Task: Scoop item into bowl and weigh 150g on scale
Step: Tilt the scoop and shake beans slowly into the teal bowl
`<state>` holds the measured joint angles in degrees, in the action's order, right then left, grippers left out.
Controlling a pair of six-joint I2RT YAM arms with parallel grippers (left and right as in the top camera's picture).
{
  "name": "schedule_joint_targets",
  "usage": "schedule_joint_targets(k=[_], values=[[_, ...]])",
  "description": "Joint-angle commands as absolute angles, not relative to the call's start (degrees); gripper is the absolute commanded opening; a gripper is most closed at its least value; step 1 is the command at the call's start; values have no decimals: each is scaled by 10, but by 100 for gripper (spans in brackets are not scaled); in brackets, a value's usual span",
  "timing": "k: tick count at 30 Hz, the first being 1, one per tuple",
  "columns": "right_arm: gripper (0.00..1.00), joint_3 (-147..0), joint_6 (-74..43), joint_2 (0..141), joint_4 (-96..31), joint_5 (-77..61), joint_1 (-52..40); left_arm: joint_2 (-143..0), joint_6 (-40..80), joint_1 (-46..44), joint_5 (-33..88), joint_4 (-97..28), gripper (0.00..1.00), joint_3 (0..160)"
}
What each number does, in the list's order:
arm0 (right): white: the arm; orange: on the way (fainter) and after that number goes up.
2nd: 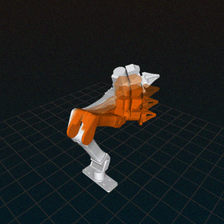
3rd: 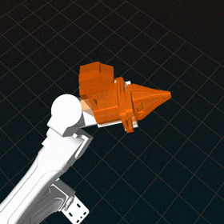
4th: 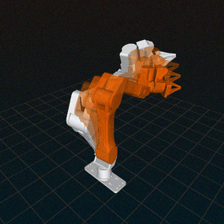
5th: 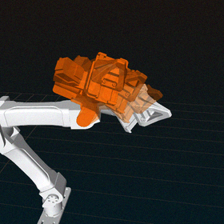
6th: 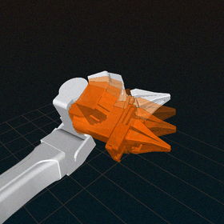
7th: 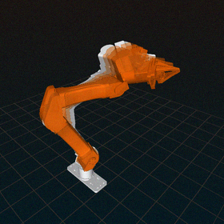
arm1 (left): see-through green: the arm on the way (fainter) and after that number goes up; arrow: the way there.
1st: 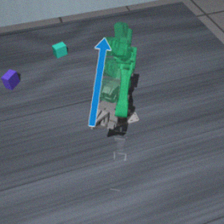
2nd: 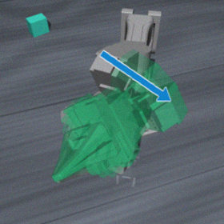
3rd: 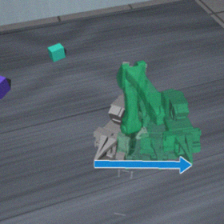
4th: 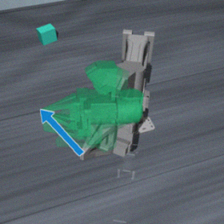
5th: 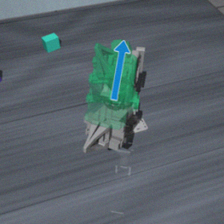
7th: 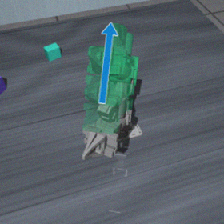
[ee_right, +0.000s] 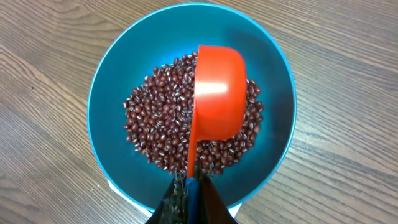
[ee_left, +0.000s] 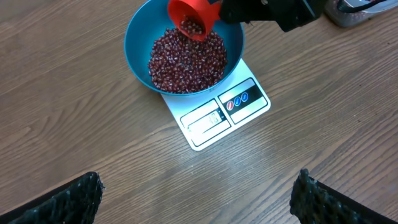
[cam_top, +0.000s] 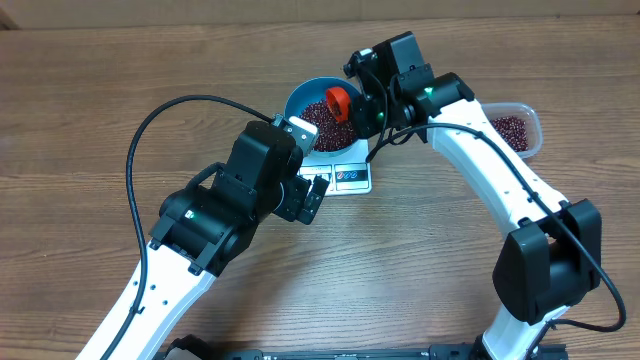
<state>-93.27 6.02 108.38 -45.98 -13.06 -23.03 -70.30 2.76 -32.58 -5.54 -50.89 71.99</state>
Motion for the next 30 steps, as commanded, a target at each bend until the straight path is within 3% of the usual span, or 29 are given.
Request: schedule_joint_targets(k=[1,30], values=[[4,-950,60,1061,-465,-133,-235,-705,17,-322,-48,-508,100,729],[4,-950,62,1061,-469,-127,-236,-705,17,-322,-48,-508,100,729]])
